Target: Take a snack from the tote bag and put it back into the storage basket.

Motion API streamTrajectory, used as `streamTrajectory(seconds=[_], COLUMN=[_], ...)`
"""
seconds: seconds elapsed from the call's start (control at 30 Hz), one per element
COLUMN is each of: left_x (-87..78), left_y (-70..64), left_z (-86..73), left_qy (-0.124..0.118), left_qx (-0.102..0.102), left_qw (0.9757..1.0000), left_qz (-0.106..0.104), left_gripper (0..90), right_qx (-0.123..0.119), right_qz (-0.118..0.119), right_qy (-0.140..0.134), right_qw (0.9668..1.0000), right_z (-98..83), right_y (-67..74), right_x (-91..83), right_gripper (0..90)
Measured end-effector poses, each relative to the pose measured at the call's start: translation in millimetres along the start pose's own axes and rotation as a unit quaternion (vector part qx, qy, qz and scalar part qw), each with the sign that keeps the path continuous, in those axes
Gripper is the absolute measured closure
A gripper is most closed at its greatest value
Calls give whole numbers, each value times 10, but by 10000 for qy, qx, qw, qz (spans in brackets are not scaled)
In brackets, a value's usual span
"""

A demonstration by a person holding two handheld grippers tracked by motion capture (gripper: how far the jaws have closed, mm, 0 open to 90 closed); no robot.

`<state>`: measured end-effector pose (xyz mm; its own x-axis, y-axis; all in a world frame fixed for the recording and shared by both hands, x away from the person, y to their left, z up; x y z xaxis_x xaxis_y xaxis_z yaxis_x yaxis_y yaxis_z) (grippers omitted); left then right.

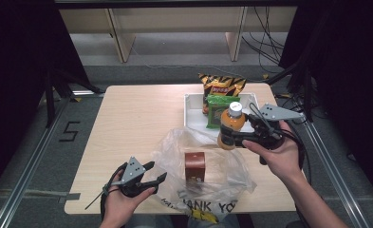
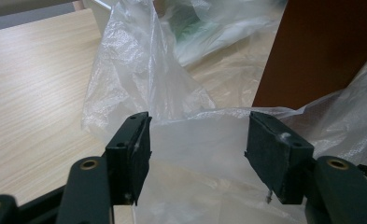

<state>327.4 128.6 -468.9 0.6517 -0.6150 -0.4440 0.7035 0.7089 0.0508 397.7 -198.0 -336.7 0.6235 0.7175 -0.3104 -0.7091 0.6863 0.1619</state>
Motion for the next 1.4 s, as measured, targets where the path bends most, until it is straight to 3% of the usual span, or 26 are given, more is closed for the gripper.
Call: streamTrajectory(seconds=[0.07, 0.13, 0.2, 0.23, 0.3, 0.33, 0.43, 0.5, 0.53, 0.63, 0.7, 0.83, 1.07, 1.13, 1.2, 1.27, 1.4], left_x=[1, -1, 1, 1, 1, 1, 3, 2, 1, -1, 0, 0, -2, -4, 1, -5, -4], left_y=[-6, 0, -1, 0, 0, 0, 2, 0, 1, 3, 3, 2, 2, 10, 6, 12, 10], left_z=[-2, 0, -1, -1, -3, -5, -8, -7, -7, -7, -8, -9, -11, -9, -13, -10, -9], left_qy=[-3, 0, 0, 0, 5, 10, 13, 9, 13, 12, 13, 21, 22, 24, 8, 24, 28], left_qx=[-55, 6, 0, 0, -32, -55, -59, -59, -53, -44, -59, -61, -51, 33, -54, 22, 22], left_qw=[10000, 10000, 10000, 10000, 10000, 10000, 10000, 10000, 10000, 10000, 10000, 10000, 10000, 10000, 10000, 10000, 10000], left_qz=[5, 1, -1, -1, 2, 6, 8, 5, 6, 9, 9, 11, -3, -19, 9, -10, -15], left_gripper=[396, 396, 395, 396, 396, 396, 396, 396, 395, 396, 396, 396, 396, 396, 395, 395, 395], right_qx=[80, -1, 160, 38, 157, 69, 245, 151, 255, 186, 366, 204, 383, 393, 397, 497, 422], right_qz=[-40, -88, -148, -143, -251, -282, -339, -392, -433, -473, -547, -662, -743, -788, -797, -822, -909], right_qy=[4, -57, -110, -97, -108, -82, -72, -84, -53, -92, -19, -37, 90, 119, 137, 204, 220], right_qw=[10000, 9999, 9997, 9998, 9995, 9995, 9991, 9991, 9987, 9987, 9978, 9976, 9965, 9960, 9959, 9952, 9947], right_z=[9, 29, 40, 47, 54, 60, 55, 64, 59, 66, 54, 42, -12, -27, -45, -66, -92], right_y=[-24, -92, -122, -169, -198, -236, -297, -344, -354, -430, -448, -562, -683, -710, -746, -773, -842], right_x=[4, 15, 22, 24, 25, 24, 54, 65, 72, 97, 107, 153, 233, 245, 264, 280, 308], right_gripper=[315, 315, 315, 315, 315, 315, 315, 315, 315, 315, 315, 315, 315, 315, 315, 315, 314])
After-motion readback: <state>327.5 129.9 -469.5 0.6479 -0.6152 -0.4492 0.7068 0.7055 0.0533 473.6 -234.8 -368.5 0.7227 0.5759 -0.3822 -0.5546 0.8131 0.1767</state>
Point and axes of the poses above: each handheld gripper's, and its own axes: x roughly forward along the jaws, z roughly out of its top, y roughly to its left, the point moved 3 cm from there along x, roughly forward along the jaws, and after that the axes turned 7 degrees about x, right-handed, at the moved point
